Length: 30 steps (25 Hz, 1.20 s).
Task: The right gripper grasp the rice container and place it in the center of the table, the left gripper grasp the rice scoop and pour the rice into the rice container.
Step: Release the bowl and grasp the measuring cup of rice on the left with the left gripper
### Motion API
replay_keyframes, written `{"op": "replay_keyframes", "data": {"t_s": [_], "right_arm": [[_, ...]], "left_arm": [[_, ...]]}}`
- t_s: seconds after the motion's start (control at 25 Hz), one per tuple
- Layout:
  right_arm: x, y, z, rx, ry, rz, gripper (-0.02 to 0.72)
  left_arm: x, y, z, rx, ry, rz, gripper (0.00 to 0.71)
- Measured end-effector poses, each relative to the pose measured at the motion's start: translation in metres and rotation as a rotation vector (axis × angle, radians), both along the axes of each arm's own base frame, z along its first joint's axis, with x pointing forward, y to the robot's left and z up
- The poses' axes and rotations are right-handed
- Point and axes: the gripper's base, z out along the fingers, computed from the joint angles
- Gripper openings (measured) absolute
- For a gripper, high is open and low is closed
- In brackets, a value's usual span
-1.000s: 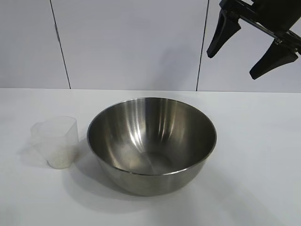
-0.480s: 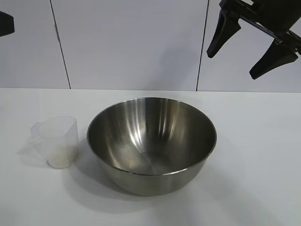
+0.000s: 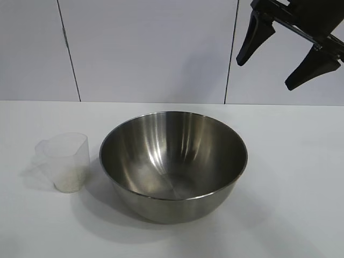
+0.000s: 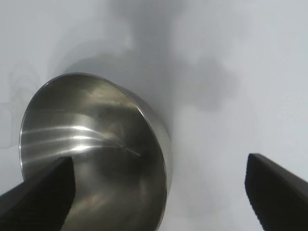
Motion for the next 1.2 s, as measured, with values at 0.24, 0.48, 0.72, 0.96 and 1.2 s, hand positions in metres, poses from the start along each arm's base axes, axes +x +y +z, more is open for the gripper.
{"op": "replay_keyframes", "data": {"t_s": [0.24,0.48,0.72,0.96,1.2], "right_arm": [[0.000,0.000,0.000,0.000,0.000,0.000,0.661],[0.000,0.000,0.000,0.000,0.000,0.000,0.661],[0.000,0.000,0.000,0.000,0.000,0.000,0.661],[0.000,0.000,0.000,0.000,0.000,0.000,0.661],[0.000,0.000,0.000,-0.001,0.000,0.000,0.660]], "left_arm": [[-0.002,-0.004,-0.047,0.090,0.225,-0.053,0.605],[-0.001,-0.010,-0.077,0.219,0.361,-0.122,0.599],[-0.002,-0.010,-0.098,0.256,0.463,-0.128,0.596],[0.011,-0.014,-0.107,0.260,0.478,-0.127,0.596],[0.028,-0.019,-0.108,0.248,0.448,-0.106,0.596]]}}
